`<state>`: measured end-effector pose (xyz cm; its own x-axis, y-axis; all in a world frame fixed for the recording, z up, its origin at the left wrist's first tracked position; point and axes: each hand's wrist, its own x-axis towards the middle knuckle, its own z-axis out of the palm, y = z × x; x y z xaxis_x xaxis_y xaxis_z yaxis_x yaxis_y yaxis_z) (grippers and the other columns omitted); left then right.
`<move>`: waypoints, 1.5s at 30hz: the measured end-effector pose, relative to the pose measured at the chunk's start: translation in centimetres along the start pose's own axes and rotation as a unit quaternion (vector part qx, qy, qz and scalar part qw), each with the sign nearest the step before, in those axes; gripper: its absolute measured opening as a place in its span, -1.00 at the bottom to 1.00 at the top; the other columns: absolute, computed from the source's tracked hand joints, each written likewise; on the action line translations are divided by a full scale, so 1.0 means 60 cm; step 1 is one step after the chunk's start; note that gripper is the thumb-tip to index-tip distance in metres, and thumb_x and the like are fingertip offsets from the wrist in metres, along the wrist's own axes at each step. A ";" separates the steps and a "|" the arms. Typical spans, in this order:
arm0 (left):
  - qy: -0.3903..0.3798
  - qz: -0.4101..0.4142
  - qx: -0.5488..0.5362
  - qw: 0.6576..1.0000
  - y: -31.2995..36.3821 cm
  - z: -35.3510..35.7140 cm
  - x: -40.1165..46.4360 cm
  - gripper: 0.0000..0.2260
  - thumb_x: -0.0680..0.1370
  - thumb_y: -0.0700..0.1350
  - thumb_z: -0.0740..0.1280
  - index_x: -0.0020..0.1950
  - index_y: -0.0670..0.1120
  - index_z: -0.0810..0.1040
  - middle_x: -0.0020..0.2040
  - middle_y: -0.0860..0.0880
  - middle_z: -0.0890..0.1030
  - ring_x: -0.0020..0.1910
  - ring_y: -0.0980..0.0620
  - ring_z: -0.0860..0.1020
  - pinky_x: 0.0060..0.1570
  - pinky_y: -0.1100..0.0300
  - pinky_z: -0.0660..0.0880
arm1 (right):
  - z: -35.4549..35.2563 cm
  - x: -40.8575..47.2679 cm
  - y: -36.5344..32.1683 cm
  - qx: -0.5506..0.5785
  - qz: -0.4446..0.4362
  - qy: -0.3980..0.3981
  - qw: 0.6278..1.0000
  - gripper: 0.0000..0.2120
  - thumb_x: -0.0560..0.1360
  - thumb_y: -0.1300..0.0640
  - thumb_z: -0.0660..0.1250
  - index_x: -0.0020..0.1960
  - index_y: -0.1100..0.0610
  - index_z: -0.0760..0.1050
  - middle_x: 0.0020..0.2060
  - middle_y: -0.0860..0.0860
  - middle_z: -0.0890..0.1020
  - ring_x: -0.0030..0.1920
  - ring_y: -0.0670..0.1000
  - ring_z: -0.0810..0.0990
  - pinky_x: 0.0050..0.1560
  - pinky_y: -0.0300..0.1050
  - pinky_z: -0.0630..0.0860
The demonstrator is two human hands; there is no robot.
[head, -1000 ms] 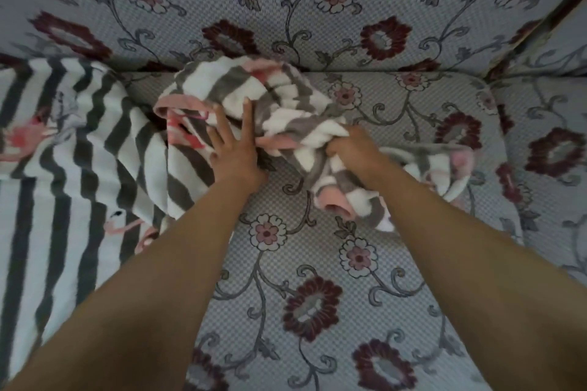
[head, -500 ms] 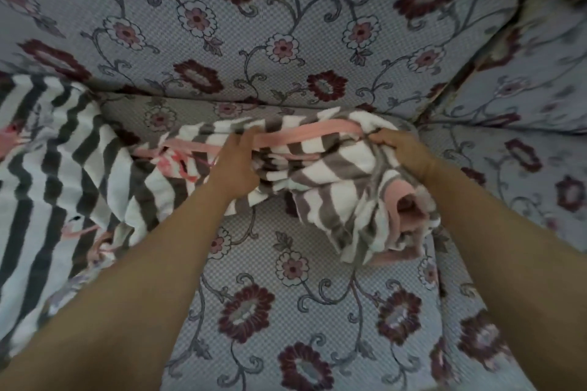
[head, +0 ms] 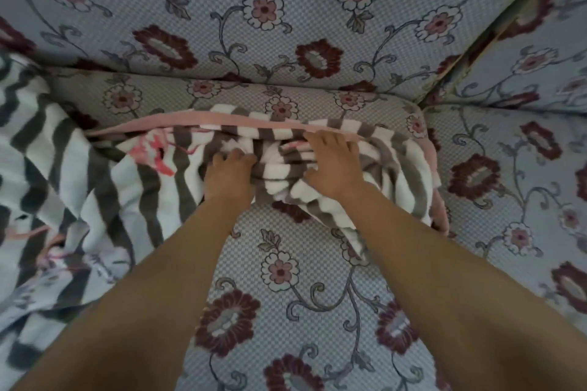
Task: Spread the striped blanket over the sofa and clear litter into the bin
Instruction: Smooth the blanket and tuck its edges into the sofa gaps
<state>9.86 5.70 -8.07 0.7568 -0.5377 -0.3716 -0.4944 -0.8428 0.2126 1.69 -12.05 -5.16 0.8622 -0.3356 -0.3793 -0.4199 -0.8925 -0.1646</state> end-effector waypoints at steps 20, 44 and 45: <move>-0.083 0.032 -0.198 0.976 -0.023 0.008 -0.163 -0.68 0.44 -0.28 0.25 0.17 -0.11 0.55 0.12 -0.14 0.57 0.09 -0.15 0.55 0.02 0.11 0.49 | 0.008 -0.061 -0.035 -0.027 -0.136 -0.161 0.977 -0.50 0.38 0.25 0.30 0.31 0.07 0.37 0.28 0.13 0.44 0.26 0.19 0.41 0.23 0.07 0.41; 0.002 -0.040 -0.023 0.999 -0.172 -0.084 -0.062 -0.42 0.44 -0.31 0.24 0.47 -0.08 0.30 0.45 -0.14 0.33 0.38 -0.21 0.30 0.32 -0.08 0.35 | -0.051 0.004 -0.020 -0.056 -0.009 0.158 0.986 -0.68 0.53 0.06 0.25 0.24 0.14 0.39 0.23 0.16 0.44 0.26 0.21 0.36 0.27 0.14 0.25; -0.015 -0.039 -0.021 0.999 -0.177 -0.082 -0.062 -0.41 0.43 -0.31 0.23 0.47 -0.07 0.30 0.46 -0.14 0.32 0.40 -0.20 0.29 0.34 -0.08 0.34 | -0.038 -0.003 -0.035 -0.061 -0.056 0.128 0.988 -0.69 0.52 0.04 0.26 0.24 0.10 0.40 0.23 0.11 0.44 0.26 0.18 0.35 0.28 0.13 0.22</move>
<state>14.42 16.56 -4.49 0.7784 -0.4704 -0.4157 -0.4160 -0.8825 0.2195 3.06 -10.80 -2.66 0.9512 -0.2848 -0.1189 -0.2947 -0.9526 -0.0759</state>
